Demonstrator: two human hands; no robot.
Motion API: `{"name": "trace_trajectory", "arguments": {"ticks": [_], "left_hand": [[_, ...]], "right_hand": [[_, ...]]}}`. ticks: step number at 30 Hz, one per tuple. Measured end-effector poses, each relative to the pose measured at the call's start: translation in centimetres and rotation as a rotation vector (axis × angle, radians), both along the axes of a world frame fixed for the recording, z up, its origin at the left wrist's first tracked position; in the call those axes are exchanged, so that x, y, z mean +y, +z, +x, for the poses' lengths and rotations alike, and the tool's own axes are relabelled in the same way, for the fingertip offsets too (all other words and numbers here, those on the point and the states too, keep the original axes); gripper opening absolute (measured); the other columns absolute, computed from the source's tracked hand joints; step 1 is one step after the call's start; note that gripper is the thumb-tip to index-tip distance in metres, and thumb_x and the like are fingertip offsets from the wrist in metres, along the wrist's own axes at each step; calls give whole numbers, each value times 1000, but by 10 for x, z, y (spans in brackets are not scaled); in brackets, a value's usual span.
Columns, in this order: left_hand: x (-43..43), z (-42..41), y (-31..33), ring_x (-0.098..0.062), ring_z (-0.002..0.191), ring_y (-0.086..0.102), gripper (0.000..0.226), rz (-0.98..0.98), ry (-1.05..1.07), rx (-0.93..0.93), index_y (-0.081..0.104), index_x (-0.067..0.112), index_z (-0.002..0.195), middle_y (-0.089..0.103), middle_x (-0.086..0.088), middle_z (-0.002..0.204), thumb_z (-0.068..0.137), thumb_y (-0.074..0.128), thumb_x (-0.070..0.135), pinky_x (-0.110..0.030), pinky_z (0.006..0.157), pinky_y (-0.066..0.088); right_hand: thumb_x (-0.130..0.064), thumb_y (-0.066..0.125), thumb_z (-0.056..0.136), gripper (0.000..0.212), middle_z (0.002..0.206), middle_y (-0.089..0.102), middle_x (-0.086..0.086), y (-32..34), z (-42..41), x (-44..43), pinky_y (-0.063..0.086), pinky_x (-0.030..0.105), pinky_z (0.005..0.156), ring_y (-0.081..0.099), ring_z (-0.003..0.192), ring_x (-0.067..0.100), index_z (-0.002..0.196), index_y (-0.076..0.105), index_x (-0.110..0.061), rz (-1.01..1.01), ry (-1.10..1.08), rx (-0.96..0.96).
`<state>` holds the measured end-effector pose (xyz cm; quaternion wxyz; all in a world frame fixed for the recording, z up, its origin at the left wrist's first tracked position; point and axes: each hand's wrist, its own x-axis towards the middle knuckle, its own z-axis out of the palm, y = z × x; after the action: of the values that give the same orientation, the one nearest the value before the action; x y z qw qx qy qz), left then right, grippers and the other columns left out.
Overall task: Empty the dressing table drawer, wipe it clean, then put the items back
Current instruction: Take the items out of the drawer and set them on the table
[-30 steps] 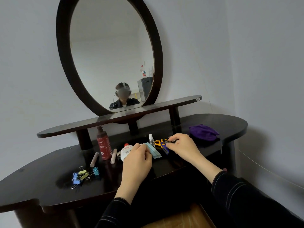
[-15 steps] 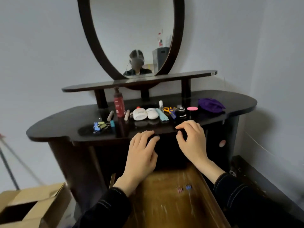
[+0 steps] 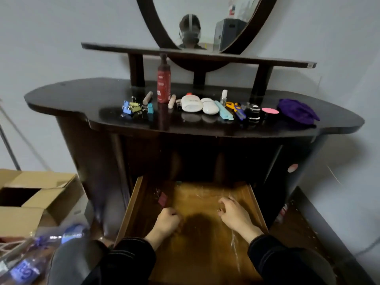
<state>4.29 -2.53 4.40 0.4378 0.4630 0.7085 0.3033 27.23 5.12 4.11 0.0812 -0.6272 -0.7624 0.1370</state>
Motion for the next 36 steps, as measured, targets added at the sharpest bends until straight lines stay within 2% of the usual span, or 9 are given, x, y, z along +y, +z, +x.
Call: {"name": "trace_trajectory", "arguments": {"ticks": [4, 10, 13, 17, 20, 24, 27, 31, 36], "left_hand": [[13, 3, -12, -23, 50, 60, 17, -151, 164, -347, 64, -1, 91, 66, -13, 71, 97, 50, 6, -28, 48, 50], [14, 6, -23, -26, 59, 65, 16, -255, 160, -462, 66, -1, 99, 67, -14, 75, 93, 55, 10, -32, 55, 54], [11, 10, -21, -29, 65, 67, 18, -295, 170, -537, 65, -2, 100, 68, -17, 79, 93, 56, 12, -34, 60, 55], [9, 11, -12, -37, 89, 70, 37, -364, 222, -754, 60, -3, 114, 68, -23, 106, 103, 45, 28, -39, 70, 58], [8, 9, -7, -43, 105, 66, 52, -432, 211, -925, 53, -3, 123, 61, -29, 123, 105, 35, 43, -46, 83, 57], [7, 8, -6, -45, 94, 67, 57, -476, 204, -1072, 41, -4, 132, 58, -34, 122, 106, 32, 46, -51, 88, 55], [6, 6, -7, -37, 81, 67, 56, -457, 226, -1018, 49, -8, 132, 65, -28, 102, 106, 36, 40, -40, 69, 60], [5, 5, -9, -29, 75, 60, 46, -387, 265, -850, 57, -8, 126, 61, -23, 96, 104, 44, 29, -35, 63, 53], [7, 5, -11, -28, 72, 58, 42, -349, 286, -808, 59, -8, 122, 59, -21, 94, 103, 46, 27, -34, 62, 51]], "right_hand": [[-20, 58, 102, 38, 145, 48, -1, -21, 0, 15, 57, 30, 87, 65, 110, 16, 139, 54, -23, -42, 41, -40], [-12, 61, 99, 18, 114, 66, -5, -40, 4, 18, 52, 18, 73, 64, 89, 9, 108, 71, -22, -17, 73, -7], [-8, 67, 95, 14, 91, 71, -6, -32, -3, 13, 57, 22, 71, 67, 82, 6, 95, 73, -21, -124, 7, 271], [-3, 71, 89, 12, 88, 74, 6, -10, -19, -7, 54, 21, 58, 69, 72, 12, 93, 73, -14, -354, -24, 761], [-8, 77, 85, 13, 86, 77, 7, 0, -33, -24, 50, 22, 55, 67, 67, 11, 96, 75, -14, -464, 86, 845], [-14, 75, 86, 12, 87, 77, 6, 4, -48, -31, 46, 21, 50, 66, 66, 10, 97, 74, -17, -502, 207, 832], [-23, 67, 94, 10, 99, 74, 0, -1, -42, -25, 54, 26, 58, 67, 71, 8, 103, 71, -23, -362, 106, 759], [-23, 60, 98, 32, 127, 60, -2, -9, -19, -9, 56, 31, 69, 67, 86, 14, 130, 57, -25, -35, -195, 298], [-9, 58, 97, 47, 140, 49, 10, -20, -3, 4, 59, 40, 80, 64, 111, 29, 142, 50, -20, -35, -248, 38]]}}
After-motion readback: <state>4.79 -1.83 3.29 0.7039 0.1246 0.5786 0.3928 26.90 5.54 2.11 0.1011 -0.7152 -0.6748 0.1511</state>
